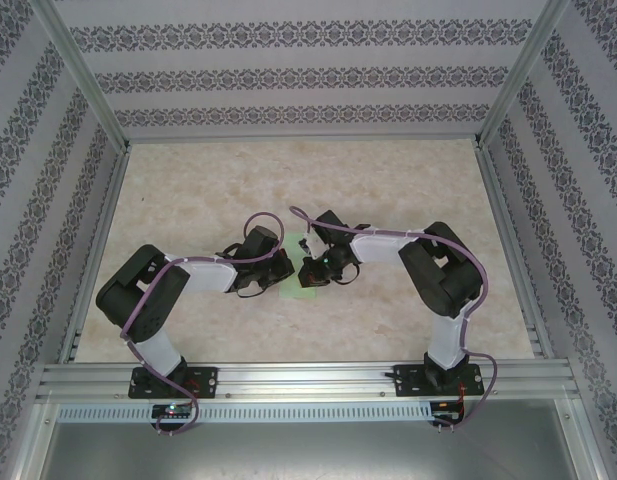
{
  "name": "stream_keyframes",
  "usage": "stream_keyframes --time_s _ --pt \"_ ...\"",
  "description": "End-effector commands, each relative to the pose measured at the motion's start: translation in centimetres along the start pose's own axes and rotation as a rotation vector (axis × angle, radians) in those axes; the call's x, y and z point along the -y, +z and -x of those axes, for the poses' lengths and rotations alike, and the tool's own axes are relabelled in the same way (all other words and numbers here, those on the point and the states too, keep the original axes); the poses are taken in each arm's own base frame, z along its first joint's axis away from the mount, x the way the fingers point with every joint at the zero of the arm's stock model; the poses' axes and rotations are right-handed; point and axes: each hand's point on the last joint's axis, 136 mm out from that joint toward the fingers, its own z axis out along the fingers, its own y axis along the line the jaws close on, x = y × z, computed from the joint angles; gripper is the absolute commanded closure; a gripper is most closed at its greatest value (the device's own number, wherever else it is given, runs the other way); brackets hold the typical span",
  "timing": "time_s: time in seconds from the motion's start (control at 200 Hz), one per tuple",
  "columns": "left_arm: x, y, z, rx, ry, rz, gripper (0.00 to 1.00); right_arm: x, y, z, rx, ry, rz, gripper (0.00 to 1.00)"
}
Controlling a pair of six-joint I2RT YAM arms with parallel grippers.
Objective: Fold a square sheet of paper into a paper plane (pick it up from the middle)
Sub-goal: Fold the triangle a second time at the center of the table.
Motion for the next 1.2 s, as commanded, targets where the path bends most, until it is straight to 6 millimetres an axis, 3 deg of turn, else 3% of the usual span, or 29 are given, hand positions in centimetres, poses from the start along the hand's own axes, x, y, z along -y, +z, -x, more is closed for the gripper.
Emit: stream_keyframes --time_s 0.0,0.22,0.899,1.074,1.194 --pt "-4.6 0.4 -1.6 -0.042 -0.009 0.169 0.98 1.2 -0.3 -2.5 -0.052 0.041 -0.052 0.96" --pt "-4.8 0.4 -1.6 -0.044 -0.009 0.176 0.98 2.1 0.1 -3.7 -0.077 0.065 -0.048 0.95" --pt "-4.6 0.4 -1.5 -0.048 -0.004 0.181 0.99 0.7 -1.1 -4.9 -0.073 0.045 0.009 0.94" --pt "-4.5 0.4 -1.5 -0.047 -0.004 0.180 0.98 2.7 -0.4 -5.5 -0.084 0.092 -0.016 0.94" --pt "-4.5 0.4 -1.5 -0.048 -0.002 0.179 0.98 2.3 -0.3 -5.6 -0.076 0.105 0.029 0.93"
